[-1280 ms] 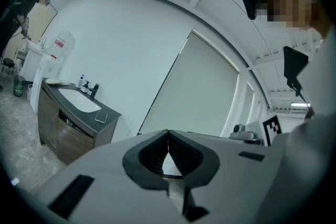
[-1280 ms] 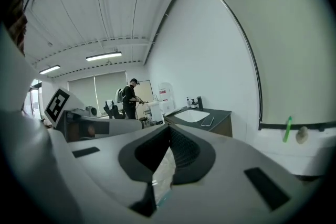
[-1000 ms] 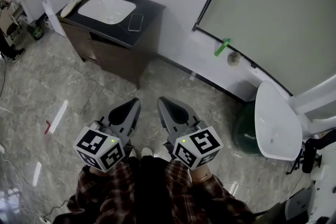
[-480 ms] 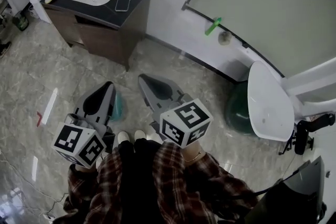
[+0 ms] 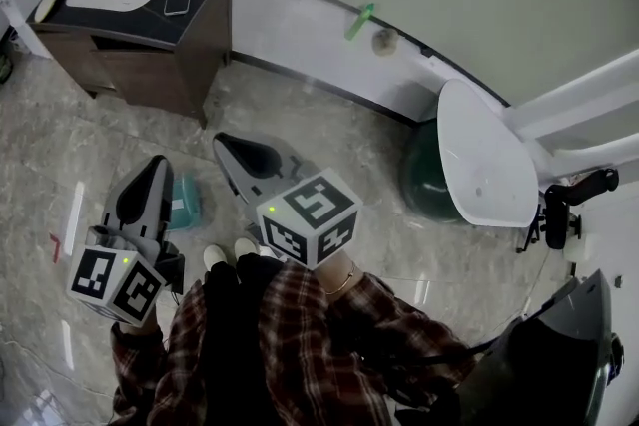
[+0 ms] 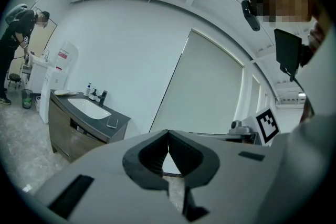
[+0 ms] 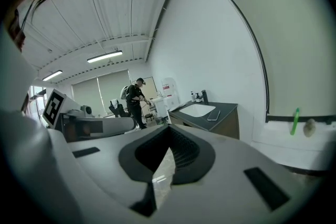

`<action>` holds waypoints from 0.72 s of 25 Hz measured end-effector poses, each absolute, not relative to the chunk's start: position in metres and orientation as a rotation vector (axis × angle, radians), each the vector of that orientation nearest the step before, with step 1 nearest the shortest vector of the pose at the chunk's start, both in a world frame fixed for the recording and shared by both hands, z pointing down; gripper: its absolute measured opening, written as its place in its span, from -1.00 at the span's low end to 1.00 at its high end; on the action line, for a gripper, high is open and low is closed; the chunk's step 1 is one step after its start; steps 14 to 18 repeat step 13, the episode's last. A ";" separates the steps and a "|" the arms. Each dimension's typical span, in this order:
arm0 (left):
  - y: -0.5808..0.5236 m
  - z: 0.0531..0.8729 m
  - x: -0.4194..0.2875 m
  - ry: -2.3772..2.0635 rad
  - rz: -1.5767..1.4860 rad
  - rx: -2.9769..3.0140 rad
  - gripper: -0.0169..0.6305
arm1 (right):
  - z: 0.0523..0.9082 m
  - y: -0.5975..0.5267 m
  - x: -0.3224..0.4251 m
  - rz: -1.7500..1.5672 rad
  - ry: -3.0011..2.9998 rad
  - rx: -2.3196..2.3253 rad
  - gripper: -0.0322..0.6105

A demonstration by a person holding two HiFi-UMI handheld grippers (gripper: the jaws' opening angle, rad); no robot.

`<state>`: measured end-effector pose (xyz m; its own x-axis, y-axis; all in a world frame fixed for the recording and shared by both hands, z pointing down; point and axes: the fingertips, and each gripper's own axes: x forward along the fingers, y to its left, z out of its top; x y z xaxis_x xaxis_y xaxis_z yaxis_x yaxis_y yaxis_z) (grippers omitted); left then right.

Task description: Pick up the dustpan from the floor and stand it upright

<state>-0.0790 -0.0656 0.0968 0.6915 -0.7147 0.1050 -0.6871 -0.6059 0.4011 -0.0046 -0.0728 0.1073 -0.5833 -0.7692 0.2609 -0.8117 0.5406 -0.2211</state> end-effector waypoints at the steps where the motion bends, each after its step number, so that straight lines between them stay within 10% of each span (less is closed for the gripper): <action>1: -0.066 0.096 -0.076 -1.089 -0.089 2.489 -0.91 | 0.107 -0.073 -0.001 0.491 -2.641 1.363 -0.87; 18: -0.074 0.096 -0.063 -1.073 -0.073 2.486 -0.91 | 0.104 -0.070 0.026 0.537 -2.626 1.435 -0.87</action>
